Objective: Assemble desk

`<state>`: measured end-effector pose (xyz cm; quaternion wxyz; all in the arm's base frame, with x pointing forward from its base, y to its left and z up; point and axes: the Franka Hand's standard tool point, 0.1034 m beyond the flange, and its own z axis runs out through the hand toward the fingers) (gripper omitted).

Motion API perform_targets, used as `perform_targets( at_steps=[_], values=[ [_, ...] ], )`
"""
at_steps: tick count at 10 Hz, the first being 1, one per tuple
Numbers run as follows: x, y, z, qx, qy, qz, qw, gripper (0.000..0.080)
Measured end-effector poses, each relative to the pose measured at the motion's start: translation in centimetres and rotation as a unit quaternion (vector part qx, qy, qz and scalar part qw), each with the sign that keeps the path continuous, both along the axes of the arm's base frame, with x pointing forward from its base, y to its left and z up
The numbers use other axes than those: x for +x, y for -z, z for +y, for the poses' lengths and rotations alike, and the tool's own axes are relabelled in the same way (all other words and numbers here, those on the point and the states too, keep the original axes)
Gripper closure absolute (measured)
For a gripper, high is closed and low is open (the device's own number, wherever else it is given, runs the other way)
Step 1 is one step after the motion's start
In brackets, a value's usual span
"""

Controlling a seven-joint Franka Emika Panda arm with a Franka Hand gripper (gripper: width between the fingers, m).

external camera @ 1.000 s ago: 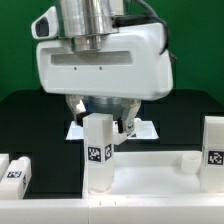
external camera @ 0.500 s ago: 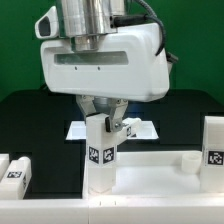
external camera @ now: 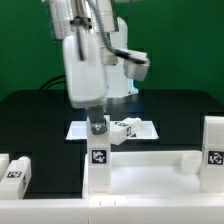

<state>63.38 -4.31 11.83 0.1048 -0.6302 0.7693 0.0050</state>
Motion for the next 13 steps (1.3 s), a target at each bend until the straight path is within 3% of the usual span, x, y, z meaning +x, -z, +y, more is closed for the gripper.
perform_targets(
  at_steps=[3,5,6,7,10,11,12,13],
  values=[
    [0.03,0.01,0.26,0.007,0.029,0.004,1.000,0.0507],
    [-0.12,0.08,-0.41,-0.005,-0.073,-0.011,0.997,0.0263],
    [-0.20,0.06,-0.45,-0.019,-0.168,-0.021,0.985,0.0263],
    [-0.30,0.03,-0.21,-0.021,-0.226,-0.024,0.974,0.0174],
    [-0.29,0.05,-0.26,-0.035,-0.315,-0.038,0.948,0.0151],
    [-0.40,0.15,-0.23,-0.048,-0.374,-0.039,0.925,0.0151],
    [-0.44,0.38,-0.12,-0.077,-0.479,-0.029,0.874,0.0150],
    [0.00,0.45,-0.30,-0.097,-0.585,-0.033,0.805,0.0150]
  ],
)
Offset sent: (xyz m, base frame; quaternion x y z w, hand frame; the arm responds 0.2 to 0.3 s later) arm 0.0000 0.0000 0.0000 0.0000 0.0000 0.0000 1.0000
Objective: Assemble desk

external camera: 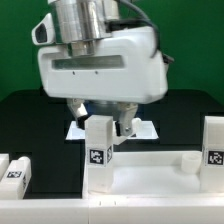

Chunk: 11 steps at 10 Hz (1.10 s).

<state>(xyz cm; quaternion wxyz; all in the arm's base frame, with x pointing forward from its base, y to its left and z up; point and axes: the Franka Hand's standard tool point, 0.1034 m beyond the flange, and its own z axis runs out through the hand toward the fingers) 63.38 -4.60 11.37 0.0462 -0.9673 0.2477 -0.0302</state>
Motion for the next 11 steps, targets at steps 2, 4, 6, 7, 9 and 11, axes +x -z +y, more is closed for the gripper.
perform_targets(
  at_steps=[2,4,6,7,9,11],
  values=[
    [0.07,0.09,-0.26,0.000,-0.012,-0.001,1.000,0.0150],
    [0.05,0.11,-0.28,0.000,-0.008,0.000,1.000,0.0422],
    [-0.01,0.11,-0.58,0.007,0.085,0.007,0.996,0.0512],
    [0.04,-0.01,-0.67,0.011,0.150,0.010,0.989,0.0512],
    [-0.15,0.34,-0.59,0.043,0.345,0.021,0.938,0.0512],
    [-0.24,0.39,-0.36,0.074,0.500,0.033,0.862,0.0512]
  ],
)
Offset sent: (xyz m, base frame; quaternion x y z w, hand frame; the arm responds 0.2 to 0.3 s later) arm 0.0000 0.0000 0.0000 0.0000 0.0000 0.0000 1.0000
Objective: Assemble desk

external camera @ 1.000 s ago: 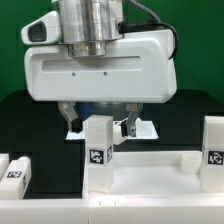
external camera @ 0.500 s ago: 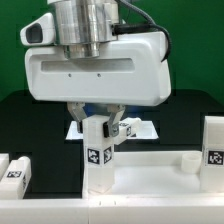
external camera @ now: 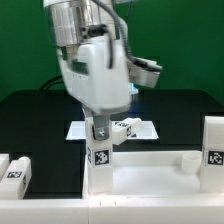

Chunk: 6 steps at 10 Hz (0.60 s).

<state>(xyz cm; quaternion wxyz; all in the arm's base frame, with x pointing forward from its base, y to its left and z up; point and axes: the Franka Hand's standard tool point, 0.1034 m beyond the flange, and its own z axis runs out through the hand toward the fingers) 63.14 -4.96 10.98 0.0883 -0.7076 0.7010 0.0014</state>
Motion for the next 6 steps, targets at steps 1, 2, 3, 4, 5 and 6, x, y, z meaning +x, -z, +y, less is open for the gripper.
perform_targets(
  at_steps=[1,2,3,4,5,6],
  values=[
    [0.01,0.02,0.02,0.008,0.041,0.004,0.999,0.0512],
    [0.01,0.02,0.07,0.010,0.053,0.005,0.999,0.0512],
    [-0.02,0.03,0.08,0.007,0.035,0.004,0.999,0.0512],
    [-0.06,0.09,0.05,0.000,0.001,0.001,1.000,0.0430],
    [-0.16,0.28,0.13,-0.015,-0.093,-0.006,0.995,0.0430],
    [-0.32,0.64,0.43,-0.027,-0.197,-0.015,0.980,0.0287]
  ],
)
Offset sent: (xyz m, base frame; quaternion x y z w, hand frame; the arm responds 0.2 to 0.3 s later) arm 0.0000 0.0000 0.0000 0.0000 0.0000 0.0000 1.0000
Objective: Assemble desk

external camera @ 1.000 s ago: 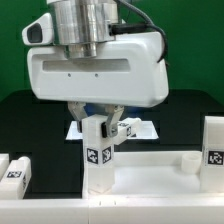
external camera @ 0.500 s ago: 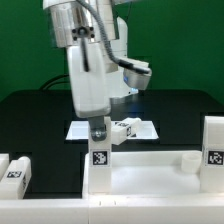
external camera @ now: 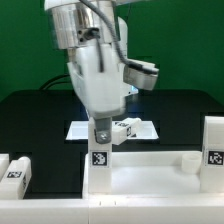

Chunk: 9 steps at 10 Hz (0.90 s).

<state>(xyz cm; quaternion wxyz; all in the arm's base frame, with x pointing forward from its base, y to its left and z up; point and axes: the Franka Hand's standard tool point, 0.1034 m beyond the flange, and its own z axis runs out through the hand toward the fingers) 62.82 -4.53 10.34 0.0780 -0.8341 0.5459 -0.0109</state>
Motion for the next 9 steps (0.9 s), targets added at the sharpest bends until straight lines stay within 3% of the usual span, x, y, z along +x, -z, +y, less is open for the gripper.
perform_targets(
  at_steps=[1,5,6,7,8,9],
  values=[
    [-0.10,0.23,0.49,-0.008,-0.096,-0.008,0.995,0.0193],
    [-0.15,0.25,0.55,-0.024,-0.223,-0.019,0.974,0.0152],
    [-0.09,0.13,0.30,-0.040,-0.301,-0.023,0.952,0.0150],
    [0.14,-0.24,0.05,-0.063,-0.410,-0.024,0.909,0.0150],
    [0.43,-0.61,0.07,-0.073,-0.480,-0.022,0.874,0.0150],
    [0.40,-0.54,0.05,-0.072,-0.478,-0.023,0.875,0.0150]
  ],
)
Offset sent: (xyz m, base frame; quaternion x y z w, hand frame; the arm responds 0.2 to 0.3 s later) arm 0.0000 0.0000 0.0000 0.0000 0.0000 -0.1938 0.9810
